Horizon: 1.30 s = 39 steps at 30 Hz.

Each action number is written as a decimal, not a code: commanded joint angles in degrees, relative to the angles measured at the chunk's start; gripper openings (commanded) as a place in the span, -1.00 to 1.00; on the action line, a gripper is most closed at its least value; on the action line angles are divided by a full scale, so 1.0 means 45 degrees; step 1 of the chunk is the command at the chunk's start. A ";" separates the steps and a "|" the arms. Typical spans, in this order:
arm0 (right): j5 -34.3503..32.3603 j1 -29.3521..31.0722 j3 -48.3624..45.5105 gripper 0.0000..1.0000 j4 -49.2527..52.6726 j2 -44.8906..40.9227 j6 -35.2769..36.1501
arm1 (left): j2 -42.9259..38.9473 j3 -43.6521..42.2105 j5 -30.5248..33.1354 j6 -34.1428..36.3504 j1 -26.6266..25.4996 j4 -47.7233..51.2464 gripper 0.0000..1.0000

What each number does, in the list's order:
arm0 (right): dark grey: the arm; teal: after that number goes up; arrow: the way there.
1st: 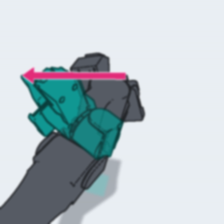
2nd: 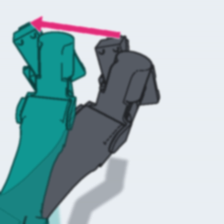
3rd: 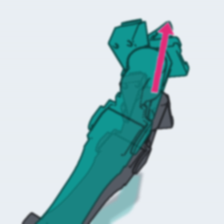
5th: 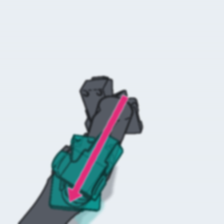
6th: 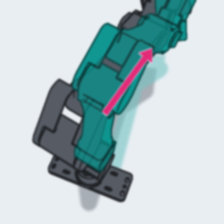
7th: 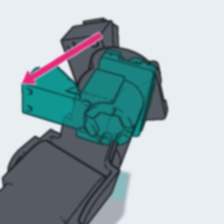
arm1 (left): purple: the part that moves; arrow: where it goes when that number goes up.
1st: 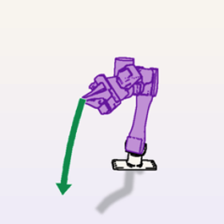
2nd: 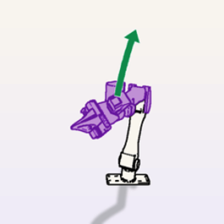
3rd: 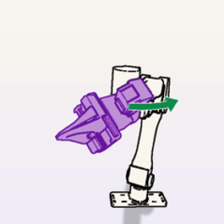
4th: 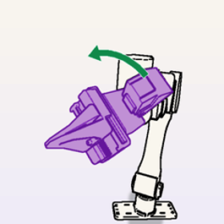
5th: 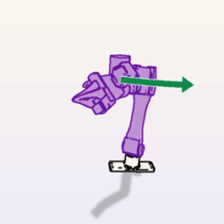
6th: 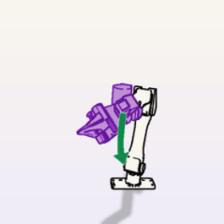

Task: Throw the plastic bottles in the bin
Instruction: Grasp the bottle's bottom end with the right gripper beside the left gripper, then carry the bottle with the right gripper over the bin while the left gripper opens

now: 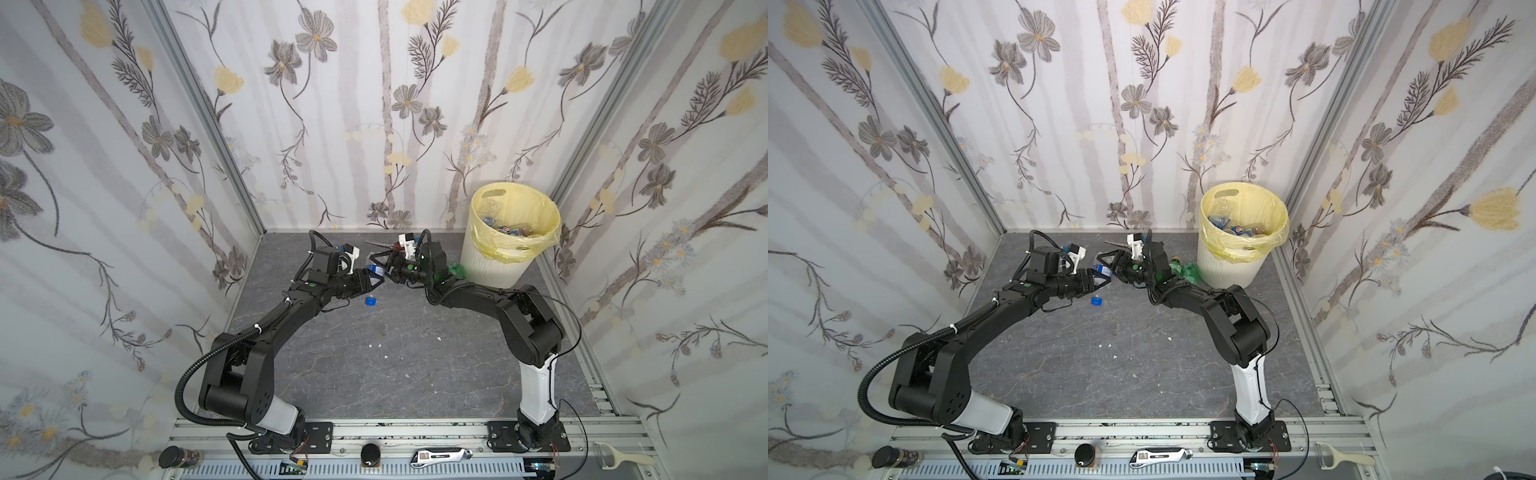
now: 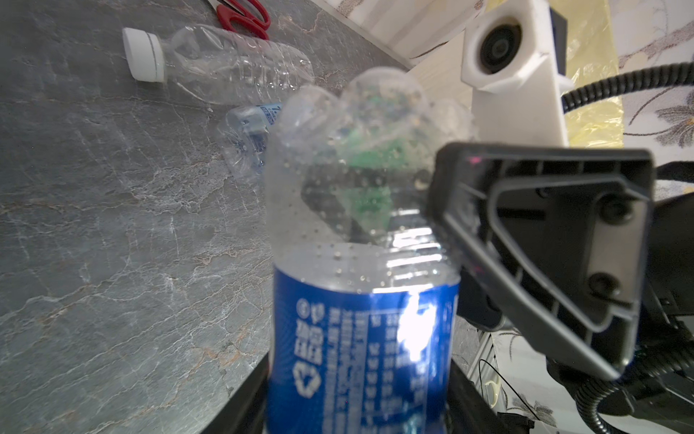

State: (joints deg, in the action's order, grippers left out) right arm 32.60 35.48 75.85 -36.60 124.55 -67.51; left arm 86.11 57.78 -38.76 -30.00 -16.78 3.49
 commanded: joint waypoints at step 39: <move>-0.1860 -0.3656 0.4123 0.12 0.8620 -0.4076 0.5517 | -0.1273 0.3397 0.3253 0.1796 -0.2586 -0.0533 1.00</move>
State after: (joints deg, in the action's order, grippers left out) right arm 23.86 20.78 93.03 0.30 107.70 -44.34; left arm 79.26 70.15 -26.70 -24.91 -27.27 2.46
